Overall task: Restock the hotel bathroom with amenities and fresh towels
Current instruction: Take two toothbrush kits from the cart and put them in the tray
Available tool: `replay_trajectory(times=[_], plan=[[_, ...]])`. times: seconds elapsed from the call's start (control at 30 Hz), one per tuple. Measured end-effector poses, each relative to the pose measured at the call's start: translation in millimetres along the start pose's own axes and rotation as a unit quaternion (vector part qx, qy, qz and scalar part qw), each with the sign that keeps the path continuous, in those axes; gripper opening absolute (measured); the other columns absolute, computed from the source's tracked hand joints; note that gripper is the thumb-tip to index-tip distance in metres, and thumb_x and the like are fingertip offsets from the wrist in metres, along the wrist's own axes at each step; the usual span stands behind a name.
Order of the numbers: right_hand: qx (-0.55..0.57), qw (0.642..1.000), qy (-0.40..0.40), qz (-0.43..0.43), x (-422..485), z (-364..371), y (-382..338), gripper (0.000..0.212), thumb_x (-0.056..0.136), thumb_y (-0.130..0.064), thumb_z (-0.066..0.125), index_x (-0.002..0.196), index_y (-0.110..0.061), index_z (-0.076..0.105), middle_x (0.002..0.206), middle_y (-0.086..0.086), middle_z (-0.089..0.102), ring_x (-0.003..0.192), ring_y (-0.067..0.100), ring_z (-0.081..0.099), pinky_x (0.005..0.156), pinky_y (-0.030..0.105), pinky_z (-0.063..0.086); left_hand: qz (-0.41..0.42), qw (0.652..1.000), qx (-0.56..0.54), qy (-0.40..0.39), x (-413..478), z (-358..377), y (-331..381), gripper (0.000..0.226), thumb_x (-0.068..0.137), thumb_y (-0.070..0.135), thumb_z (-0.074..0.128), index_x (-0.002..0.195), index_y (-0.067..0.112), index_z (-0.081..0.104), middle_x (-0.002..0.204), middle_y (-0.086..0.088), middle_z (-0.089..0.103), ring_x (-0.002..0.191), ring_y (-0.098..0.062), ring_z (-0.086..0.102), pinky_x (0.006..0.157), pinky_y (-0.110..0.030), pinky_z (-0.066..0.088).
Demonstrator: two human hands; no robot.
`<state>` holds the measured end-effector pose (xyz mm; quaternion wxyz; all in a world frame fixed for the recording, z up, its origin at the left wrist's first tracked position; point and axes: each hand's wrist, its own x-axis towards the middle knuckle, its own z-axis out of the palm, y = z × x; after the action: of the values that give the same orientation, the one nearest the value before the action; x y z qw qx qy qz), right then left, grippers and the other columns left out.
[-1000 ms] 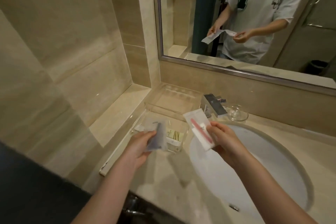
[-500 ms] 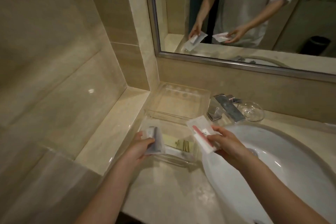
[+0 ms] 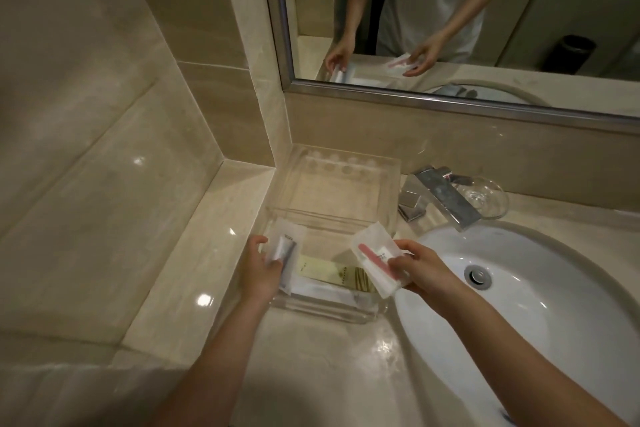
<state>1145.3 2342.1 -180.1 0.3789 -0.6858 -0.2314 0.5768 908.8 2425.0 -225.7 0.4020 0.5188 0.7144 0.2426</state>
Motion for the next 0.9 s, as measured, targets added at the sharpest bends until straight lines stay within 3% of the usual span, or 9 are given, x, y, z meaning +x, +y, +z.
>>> replay_trajectory(times=[0.1, 0.23, 0.37, 0.47, 0.57, 0.7, 0.8, 0.9], plan=[[0.000, 1.000, 0.010, 0.004, 4.0, -1.3, 2.1, 0.030, 0.086, 0.003, 0.048, 0.113, -0.008, 0.057, 0.096, 0.011, 0.063, 0.088, 0.025, 0.062, 0.078, 0.036, 0.052, 0.050, 0.996, 0.078, -0.010, -0.5, 1.9, -2.0, 0.022, 0.090, 0.004, 0.048, 0.109, 0.012, 0.054, 0.106, -0.003, 0.056, 0.085, -0.016, 0.052, 0.051, -0.014, 0.033], [0.004, 1.000, 0.014, 0.010, 8.8, 0.6, 1.5, 0.029, 0.086, 0.004, 0.048, 0.110, -0.009, 0.058, 0.095, 0.010, 0.062, 0.088, 0.024, 0.061, 0.078, 0.035, 0.052, 0.086, 0.992, 0.094, -0.005, 4.5, 4.7, -10.7, 0.021, 0.090, 0.000, 0.049, 0.098, 0.006, 0.067, 0.103, -0.009, 0.067, 0.086, -0.014, 0.056, 0.070, -0.018, 0.040], [-0.016, 0.999, 0.039, 0.001, 11.9, 1.1, 2.7, 0.029, 0.084, 0.005, 0.047, 0.103, -0.014, 0.059, 0.096, 0.011, 0.062, 0.089, 0.025, 0.061, 0.076, 0.035, 0.053, 0.089, 0.992, 0.086, -0.032, 6.5, 9.0, -20.9, 0.021, 0.092, 0.005, 0.050, 0.108, 0.007, 0.063, 0.111, -0.009, 0.064, 0.090, -0.015, 0.056, 0.074, -0.022, 0.043], [-0.004, 0.997, 0.077, -0.014, 14.7, -0.9, 6.1, 0.032, 0.083, 0.006, 0.047, 0.105, -0.014, 0.059, 0.098, 0.012, 0.062, 0.090, 0.027, 0.061, 0.078, 0.039, 0.053, 0.128, 0.981, 0.131, -0.069, 8.9, 12.0, -32.0, 0.034, 0.093, 0.014, 0.051, 0.127, 0.010, 0.053, 0.132, -0.008, 0.051, 0.114, -0.021, 0.051, 0.093, -0.029, 0.043], [0.013, 0.993, 0.112, -0.022, 17.8, -5.7, 7.5, 0.034, 0.083, 0.006, 0.047, 0.110, -0.013, 0.057, 0.097, 0.010, 0.061, 0.091, 0.028, 0.060, 0.079, 0.041, 0.053, 0.161, 0.949, 0.245, -0.116, 8.2, 16.5, -45.0, 0.053, 0.097, 0.028, 0.041, 0.147, 0.022, 0.024, 0.155, -0.005, 0.018, 0.142, -0.023, 0.017, 0.114, -0.036, 0.022], [0.020, 0.990, 0.141, -0.022, 22.7, -11.3, 11.2, 0.041, 0.083, 0.004, 0.052, 0.119, -0.013, 0.053, 0.100, 0.013, 0.059, 0.093, 0.030, 0.060, 0.087, 0.044, 0.052, 0.206, 0.912, 0.331, -0.127, 7.8, 21.2, -52.1, 0.056, 0.100, 0.031, 0.026, 0.150, 0.029, -0.001, 0.158, -0.002, -0.012, 0.146, -0.021, -0.006, 0.118, -0.038, 0.012], [0.008, 0.989, 0.150, -0.016, 25.2, -11.7, 15.6, 0.054, 0.083, 0.001, 0.055, 0.131, -0.021, 0.043, 0.103, 0.017, 0.055, 0.100, 0.035, 0.059, 0.094, 0.048, 0.049, 0.246, 0.891, 0.361, -0.122, 13.0, 20.4, -51.0, 0.058, 0.101, 0.023, 0.026, 0.149, 0.028, -0.006, 0.157, -0.001, -0.016, 0.144, -0.018, -0.014, 0.118, -0.033, 0.005], [-0.014, 0.989, 0.143, -0.025, 22.4, -8.3, 16.7, 0.063, 0.083, 0.004, 0.053, 0.136, -0.027, 0.036, 0.099, 0.015, 0.054, 0.098, 0.033, 0.058, 0.091, 0.047, 0.050, 0.258, 0.877, 0.387, -0.117, 18.0, 18.8, -48.9, 0.063, 0.099, 0.014, 0.031, 0.149, 0.026, -0.006, 0.157, -0.001, -0.015, 0.144, -0.017, -0.014, 0.116, -0.030, 0.003]])
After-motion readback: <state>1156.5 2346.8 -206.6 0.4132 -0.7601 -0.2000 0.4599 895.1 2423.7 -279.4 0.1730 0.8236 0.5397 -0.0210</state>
